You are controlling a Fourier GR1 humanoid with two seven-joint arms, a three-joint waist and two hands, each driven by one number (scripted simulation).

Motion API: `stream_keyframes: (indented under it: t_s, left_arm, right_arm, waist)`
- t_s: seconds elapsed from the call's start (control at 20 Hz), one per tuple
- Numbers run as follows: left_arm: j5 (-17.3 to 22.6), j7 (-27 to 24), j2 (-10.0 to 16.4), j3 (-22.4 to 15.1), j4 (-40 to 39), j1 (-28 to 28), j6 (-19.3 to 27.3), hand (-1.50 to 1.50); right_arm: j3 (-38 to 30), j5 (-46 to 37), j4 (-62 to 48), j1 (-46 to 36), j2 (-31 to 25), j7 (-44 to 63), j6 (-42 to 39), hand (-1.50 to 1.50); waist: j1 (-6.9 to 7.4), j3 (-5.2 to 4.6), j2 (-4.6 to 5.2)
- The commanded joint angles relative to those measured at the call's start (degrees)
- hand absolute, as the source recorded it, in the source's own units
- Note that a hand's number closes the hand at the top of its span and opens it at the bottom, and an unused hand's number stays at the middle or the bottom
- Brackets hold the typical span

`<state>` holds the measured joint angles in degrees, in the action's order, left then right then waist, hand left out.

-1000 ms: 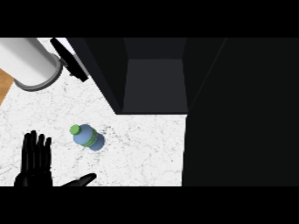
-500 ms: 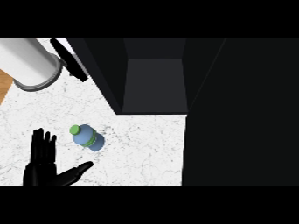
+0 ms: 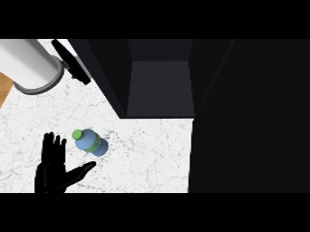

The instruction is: Pick up the bottled water, place it into the cabinet and close the cabinet

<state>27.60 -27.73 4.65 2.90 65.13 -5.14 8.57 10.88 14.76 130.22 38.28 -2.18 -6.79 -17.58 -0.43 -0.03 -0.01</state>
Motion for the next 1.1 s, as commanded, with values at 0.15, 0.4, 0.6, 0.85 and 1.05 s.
stream_keyframes:
  t_s: [0.15,0.4,0.6,0.85,1.05]
  left_arm:
    - [-0.1,-8.3,0.1,3.5,-15.0,5.8,-7.1,-1.5]
    - [-0.5,-10.4,-0.4,5.4,-25.6,14.0,-8.0,-1.5]
    - [0.2,-13.4,-0.5,6.6,-29.1,14.3,-11.4,-1.5]
    - [1.7,-16.5,0.5,8.6,-35.5,16.3,-17.7,-1.5]
    - [2.8,-13.1,0.6,8.3,-34.6,18.9,-20.1,-1.5]
  right_arm:
    - [-0.9,-0.7,-0.6,1.9,-0.4,-3.3,-1.0,-1.5]
    - [2.4,-2.7,-1.5,0.6,1.3,-2.9,0.5,-1.5]
    - [-0.8,-1.4,-6.9,-5.0,0.7,-2.5,0.8,-1.5]
    - [2.4,-2.9,-2.0,2.7,-0.3,-4.9,-1.2,-1.5]
    - [-1.5,1.0,-6.6,-5.0,0.4,-1.7,0.7,-1.5]
  waist:
    - [-0.1,0.01,-0.02]
    - [-0.23,-0.01,0.03]
    - [0.05,0.0,0.06]
    - [-0.67,-0.06,0.1]
    - [-0.18,-0.04,0.21]
